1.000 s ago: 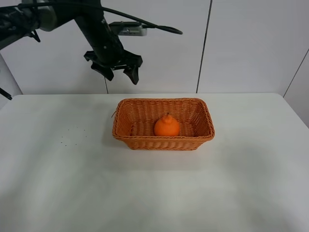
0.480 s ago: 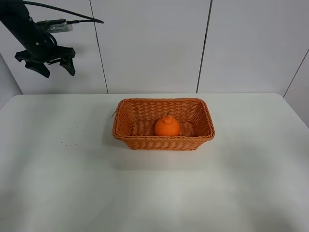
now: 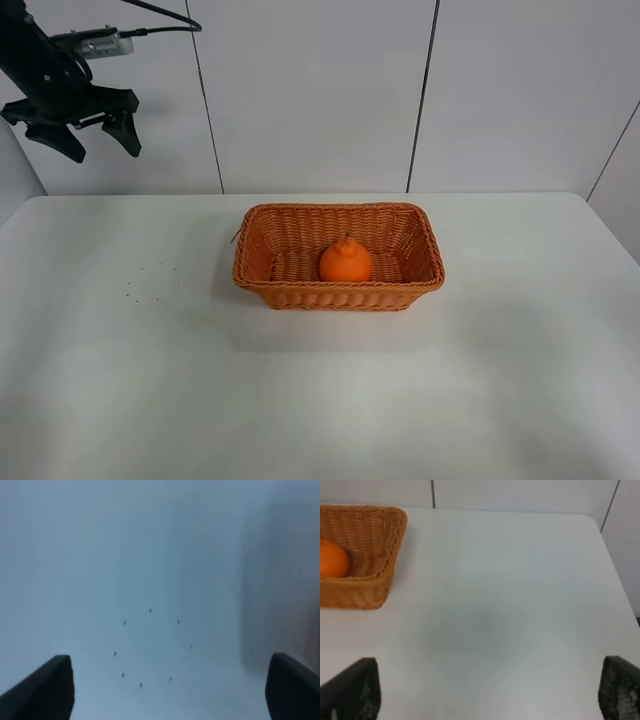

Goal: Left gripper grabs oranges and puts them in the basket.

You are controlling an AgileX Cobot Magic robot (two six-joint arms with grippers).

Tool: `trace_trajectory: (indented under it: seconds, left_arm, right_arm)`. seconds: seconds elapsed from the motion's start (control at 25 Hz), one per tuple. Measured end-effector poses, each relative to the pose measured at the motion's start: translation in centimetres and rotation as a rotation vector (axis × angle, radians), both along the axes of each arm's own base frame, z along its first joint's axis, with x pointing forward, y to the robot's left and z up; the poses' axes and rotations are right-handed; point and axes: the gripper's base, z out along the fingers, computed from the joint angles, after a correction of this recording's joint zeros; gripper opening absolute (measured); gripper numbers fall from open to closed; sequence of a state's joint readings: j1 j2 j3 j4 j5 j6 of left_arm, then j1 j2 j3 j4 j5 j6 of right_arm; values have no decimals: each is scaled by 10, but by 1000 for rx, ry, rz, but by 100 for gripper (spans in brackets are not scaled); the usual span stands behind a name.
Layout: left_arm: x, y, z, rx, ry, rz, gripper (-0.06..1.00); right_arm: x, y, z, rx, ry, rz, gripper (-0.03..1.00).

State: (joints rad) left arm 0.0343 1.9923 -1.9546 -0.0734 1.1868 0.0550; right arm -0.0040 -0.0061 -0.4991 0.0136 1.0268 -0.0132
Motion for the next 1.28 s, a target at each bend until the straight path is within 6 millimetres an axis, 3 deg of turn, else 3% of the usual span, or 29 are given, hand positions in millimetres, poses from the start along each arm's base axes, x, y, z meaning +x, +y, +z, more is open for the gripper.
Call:
trace_trajectory:
  seconds: [0.16, 0.28, 0.48, 0.68, 0.92, 1.08, 1.28]
  left_arm:
    - [-39, -1, 22, 0, -5, 0, 88]
    - [-77, -2, 25, 1, 30, 0, 88]
    - [-160, -5, 26, 1, 62, 0, 88]
    - [-248, -8, 7, 1, 71, -1, 88]
    - [-324, -9, -31, 25, -51, 3, 88]
    - [-362, -10, -55, 31, -144, 5, 88]
    - [-393, -11, -51, 38, -342, 7, 88]
  right_arm:
    - [0, 0, 0, 0, 0, 0, 69]
    - [0, 0, 0, 0, 0, 0, 69]
    - [0, 0, 0, 0, 0, 0, 69]
    - [0, 0, 0, 0, 0, 0, 69]
    - [0, 0, 0, 0, 0, 0, 69]
    - [0, 0, 0, 0, 0, 0, 69]
    - [0, 0, 0, 0, 0, 0, 69]
